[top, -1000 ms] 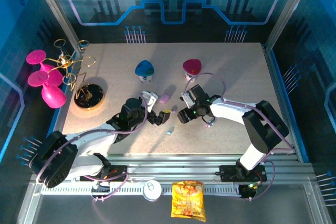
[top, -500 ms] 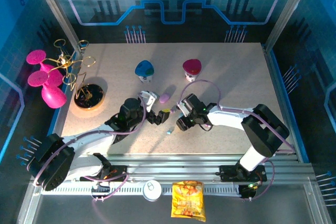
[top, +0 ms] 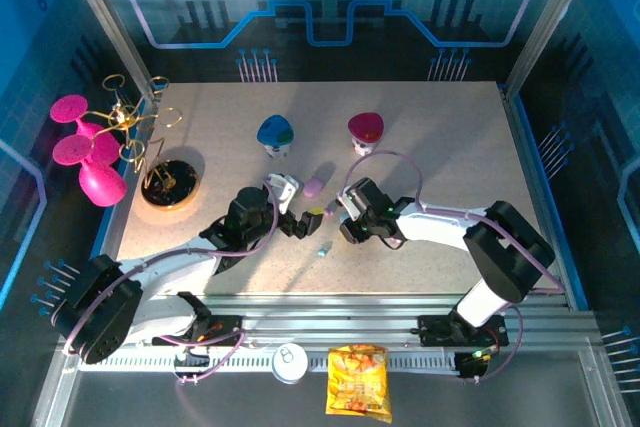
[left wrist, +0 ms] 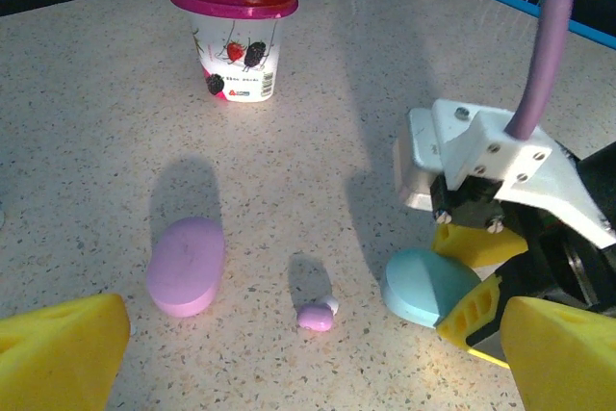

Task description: Insert wireless bluetooth earbuds into charging case

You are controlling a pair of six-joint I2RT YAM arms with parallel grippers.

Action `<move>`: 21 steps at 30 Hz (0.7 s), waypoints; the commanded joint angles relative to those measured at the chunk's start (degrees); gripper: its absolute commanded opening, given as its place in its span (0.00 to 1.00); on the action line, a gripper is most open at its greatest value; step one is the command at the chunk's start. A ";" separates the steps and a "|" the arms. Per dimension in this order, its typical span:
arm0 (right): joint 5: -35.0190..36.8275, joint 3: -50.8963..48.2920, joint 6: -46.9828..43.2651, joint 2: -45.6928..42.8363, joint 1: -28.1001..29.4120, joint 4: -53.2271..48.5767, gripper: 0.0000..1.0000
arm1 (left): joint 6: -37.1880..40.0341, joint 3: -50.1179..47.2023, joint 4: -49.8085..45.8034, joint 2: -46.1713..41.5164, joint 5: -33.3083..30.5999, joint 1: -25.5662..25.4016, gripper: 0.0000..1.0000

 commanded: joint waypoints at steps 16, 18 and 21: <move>-19.70 -5.55 -7.85 -13.77 -1.08 1.74 0.27 | 4.72 3.29 -11.43 -6.22 10.51 1.49 0.99; -22.90 -5.11 -9.22 -16.84 -2.36 -0.41 0.27 | 4.07 3.96 -13.08 -7.77 15.63 3.16 0.99; -28.86 -3.38 -11.51 -21.16 -4.72 -4.38 0.26 | 2.53 5.00 -14.13 -9.53 22.50 5.65 0.99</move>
